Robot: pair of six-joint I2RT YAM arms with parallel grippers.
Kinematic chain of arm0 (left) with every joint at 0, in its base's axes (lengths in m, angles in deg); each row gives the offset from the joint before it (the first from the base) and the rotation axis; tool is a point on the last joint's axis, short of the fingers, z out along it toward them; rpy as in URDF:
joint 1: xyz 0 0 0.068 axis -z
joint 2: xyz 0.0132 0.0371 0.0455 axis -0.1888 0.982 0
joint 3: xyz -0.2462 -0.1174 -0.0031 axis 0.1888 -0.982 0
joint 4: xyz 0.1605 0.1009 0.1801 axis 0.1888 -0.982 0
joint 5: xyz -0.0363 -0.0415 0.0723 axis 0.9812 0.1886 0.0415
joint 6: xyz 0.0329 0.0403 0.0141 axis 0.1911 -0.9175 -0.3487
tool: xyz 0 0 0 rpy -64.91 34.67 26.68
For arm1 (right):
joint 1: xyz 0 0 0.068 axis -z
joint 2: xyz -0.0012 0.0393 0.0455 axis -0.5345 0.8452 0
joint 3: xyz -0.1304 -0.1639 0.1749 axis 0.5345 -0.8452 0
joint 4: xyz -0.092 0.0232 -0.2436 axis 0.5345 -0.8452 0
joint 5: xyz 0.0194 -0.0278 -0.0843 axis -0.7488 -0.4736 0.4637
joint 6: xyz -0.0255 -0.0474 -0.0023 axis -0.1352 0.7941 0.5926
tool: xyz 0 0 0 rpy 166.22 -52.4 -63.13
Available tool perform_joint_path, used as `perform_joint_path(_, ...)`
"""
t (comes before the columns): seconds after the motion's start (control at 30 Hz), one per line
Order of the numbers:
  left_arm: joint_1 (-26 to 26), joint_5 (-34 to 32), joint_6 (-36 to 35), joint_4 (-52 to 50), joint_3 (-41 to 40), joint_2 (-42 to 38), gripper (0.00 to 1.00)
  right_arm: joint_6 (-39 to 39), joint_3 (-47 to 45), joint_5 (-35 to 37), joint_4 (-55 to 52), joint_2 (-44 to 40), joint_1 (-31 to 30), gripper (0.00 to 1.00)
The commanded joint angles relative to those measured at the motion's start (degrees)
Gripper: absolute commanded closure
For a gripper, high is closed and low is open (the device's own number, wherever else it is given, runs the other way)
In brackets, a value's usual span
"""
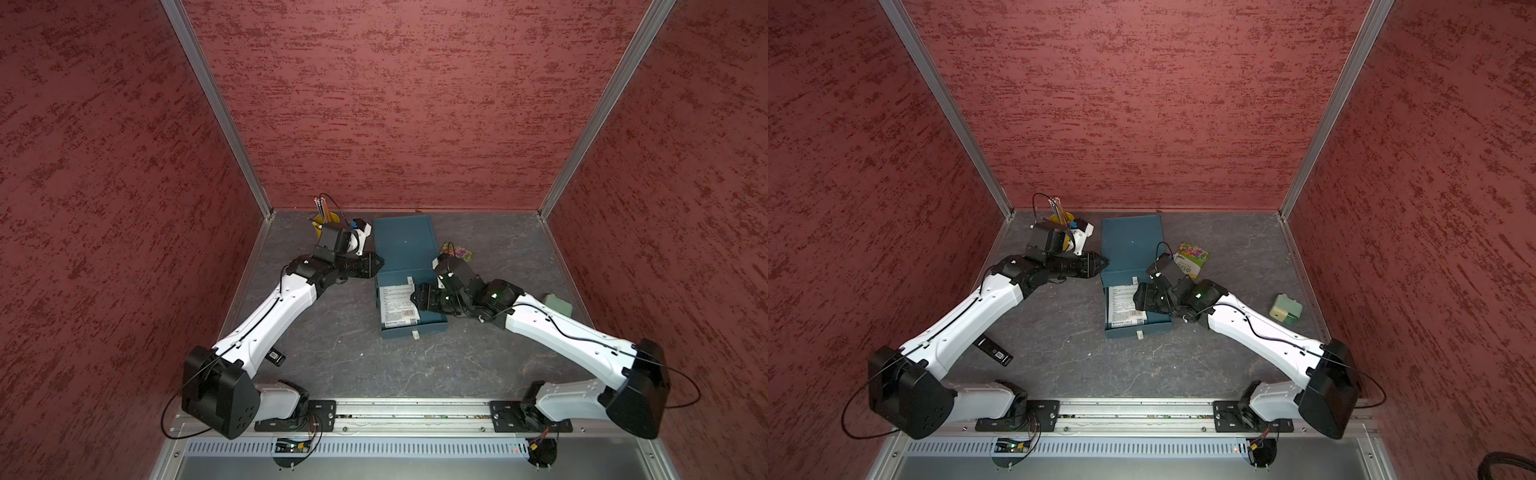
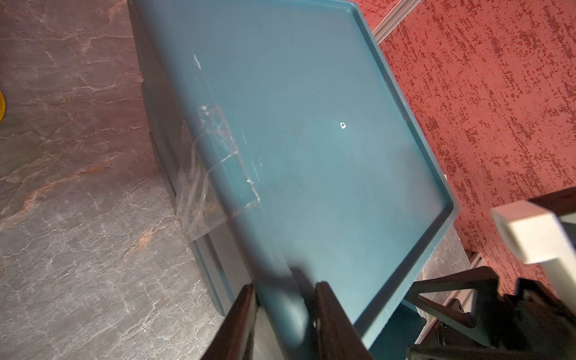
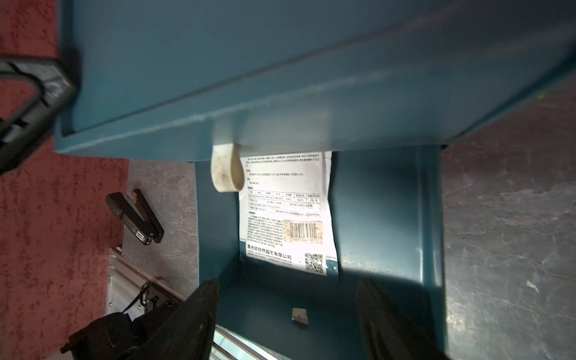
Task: Take the seed bags out of the drawer
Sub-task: Pick up the seed packet from the drawer.
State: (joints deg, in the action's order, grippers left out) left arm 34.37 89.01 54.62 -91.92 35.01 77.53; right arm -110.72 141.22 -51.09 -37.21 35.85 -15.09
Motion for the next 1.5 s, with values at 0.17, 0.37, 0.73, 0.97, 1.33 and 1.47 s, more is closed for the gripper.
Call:
perform_joint_path(0.17, 1.7, 2.3, -2.2, -9.3, -3.8, 3.6, 0.67, 3.2, -0.6, -1.2, 1.8, 3.2, 0.4, 0.27)
perform_joint_path(0.37, 1.7, 2.4, -2.1, -9.0, -3.8, 3.8, 0.67, 3.1, -0.7, 0.2, 2.7, 5.1, 0.3, 0.30)
perform_joint_path(0.73, 1.7, 2.5, -1.6, -8.7, -3.3, 4.2, 0.67, -0.3, -5.5, 3.9, 3.8, 0.0, -1.4, 0.37)
perform_joint_path(0.97, 1.8, 2.5, -1.2, -8.4, -3.4, 4.2, 0.67, -0.9, -5.8, 4.5, 2.5, -0.7, -3.0, 0.40)
perform_joint_path(1.33, 2.3, 2.2, -0.9, -8.5, -3.1, 4.2, 0.67, -0.1, -2.7, 4.5, -0.7, 3.8, -3.5, 0.42)
perform_joint_path(1.47, 2.3, 2.1, -1.0, -8.7, -3.0, 4.2, 0.67, -0.4, -0.7, 3.7, -2.0, 5.8, -3.5, 0.43)
